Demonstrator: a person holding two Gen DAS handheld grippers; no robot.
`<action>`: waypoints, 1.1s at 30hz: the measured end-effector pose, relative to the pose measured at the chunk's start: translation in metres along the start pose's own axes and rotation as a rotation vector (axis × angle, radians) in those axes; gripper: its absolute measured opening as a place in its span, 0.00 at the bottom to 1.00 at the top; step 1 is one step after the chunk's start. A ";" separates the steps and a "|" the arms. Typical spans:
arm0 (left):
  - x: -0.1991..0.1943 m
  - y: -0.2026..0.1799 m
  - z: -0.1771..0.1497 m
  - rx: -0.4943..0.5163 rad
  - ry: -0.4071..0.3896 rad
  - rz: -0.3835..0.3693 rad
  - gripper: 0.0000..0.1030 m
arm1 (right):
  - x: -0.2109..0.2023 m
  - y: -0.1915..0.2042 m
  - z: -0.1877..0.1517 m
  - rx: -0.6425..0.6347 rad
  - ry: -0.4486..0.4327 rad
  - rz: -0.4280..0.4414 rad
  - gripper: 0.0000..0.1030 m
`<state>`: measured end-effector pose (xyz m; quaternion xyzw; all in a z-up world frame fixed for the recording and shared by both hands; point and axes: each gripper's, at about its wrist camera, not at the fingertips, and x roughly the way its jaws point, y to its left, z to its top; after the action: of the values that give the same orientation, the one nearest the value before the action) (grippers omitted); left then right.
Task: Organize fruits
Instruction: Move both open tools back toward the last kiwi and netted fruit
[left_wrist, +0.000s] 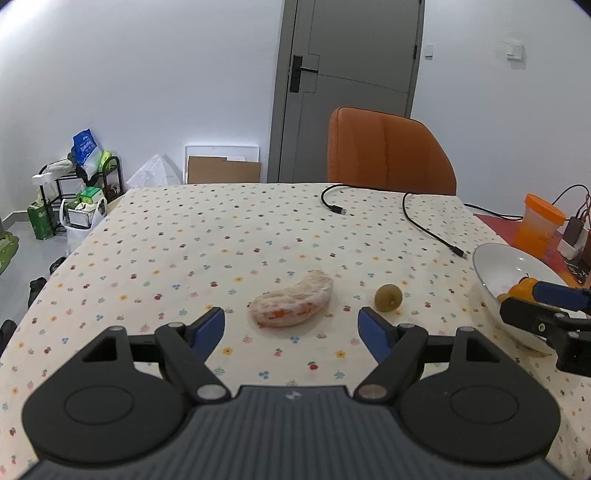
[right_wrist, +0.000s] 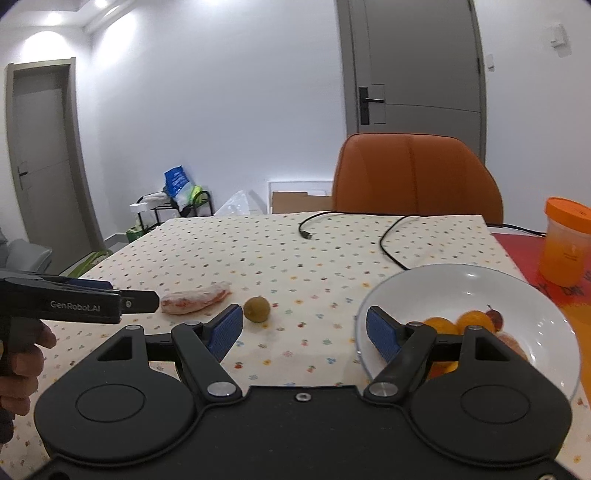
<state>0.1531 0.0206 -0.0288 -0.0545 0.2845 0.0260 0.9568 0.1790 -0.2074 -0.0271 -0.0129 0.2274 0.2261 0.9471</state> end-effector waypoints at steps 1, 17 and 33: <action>0.000 0.001 0.000 -0.001 0.000 0.001 0.75 | 0.002 0.002 0.001 -0.004 0.002 0.005 0.71; 0.012 0.009 0.012 -0.039 -0.002 0.010 0.75 | 0.037 0.018 0.014 -0.065 0.044 0.073 0.67; 0.031 0.012 0.022 -0.053 0.022 0.014 0.75 | 0.077 0.025 0.015 -0.085 0.131 0.098 0.54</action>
<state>0.1906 0.0355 -0.0284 -0.0783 0.2947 0.0396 0.9515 0.2353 -0.1503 -0.0447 -0.0566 0.2795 0.2802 0.9166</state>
